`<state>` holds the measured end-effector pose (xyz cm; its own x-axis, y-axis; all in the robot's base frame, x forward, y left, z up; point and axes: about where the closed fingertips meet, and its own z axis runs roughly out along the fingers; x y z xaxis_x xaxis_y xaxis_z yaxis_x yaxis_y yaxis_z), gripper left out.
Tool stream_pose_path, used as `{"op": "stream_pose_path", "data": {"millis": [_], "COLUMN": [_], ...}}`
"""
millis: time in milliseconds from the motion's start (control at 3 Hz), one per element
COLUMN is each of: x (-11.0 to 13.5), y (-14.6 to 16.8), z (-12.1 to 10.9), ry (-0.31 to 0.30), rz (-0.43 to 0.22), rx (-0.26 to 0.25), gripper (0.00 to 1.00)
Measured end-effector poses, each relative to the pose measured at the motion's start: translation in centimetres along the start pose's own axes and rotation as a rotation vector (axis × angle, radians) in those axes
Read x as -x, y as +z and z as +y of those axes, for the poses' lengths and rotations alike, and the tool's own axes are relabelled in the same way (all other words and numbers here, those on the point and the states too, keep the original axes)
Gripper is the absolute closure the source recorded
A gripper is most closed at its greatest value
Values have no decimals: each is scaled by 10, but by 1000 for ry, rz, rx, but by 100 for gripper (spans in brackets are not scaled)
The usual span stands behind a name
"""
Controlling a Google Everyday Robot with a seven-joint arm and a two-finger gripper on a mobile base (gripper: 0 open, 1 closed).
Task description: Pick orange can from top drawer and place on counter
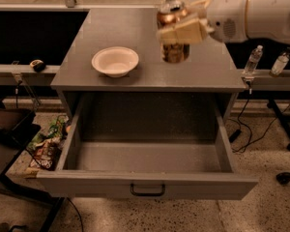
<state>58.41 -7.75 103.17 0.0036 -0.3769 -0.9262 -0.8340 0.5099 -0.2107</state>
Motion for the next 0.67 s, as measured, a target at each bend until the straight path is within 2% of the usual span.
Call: {"op": "stream_pose_path", "data": {"millis": [333, 667], "x": [9, -5], "y": [39, 94], "z": [-49, -84], "ry": [59, 118], "rz": [-15, -27], "rx": [-114, -180], "gripper": [100, 100]}}
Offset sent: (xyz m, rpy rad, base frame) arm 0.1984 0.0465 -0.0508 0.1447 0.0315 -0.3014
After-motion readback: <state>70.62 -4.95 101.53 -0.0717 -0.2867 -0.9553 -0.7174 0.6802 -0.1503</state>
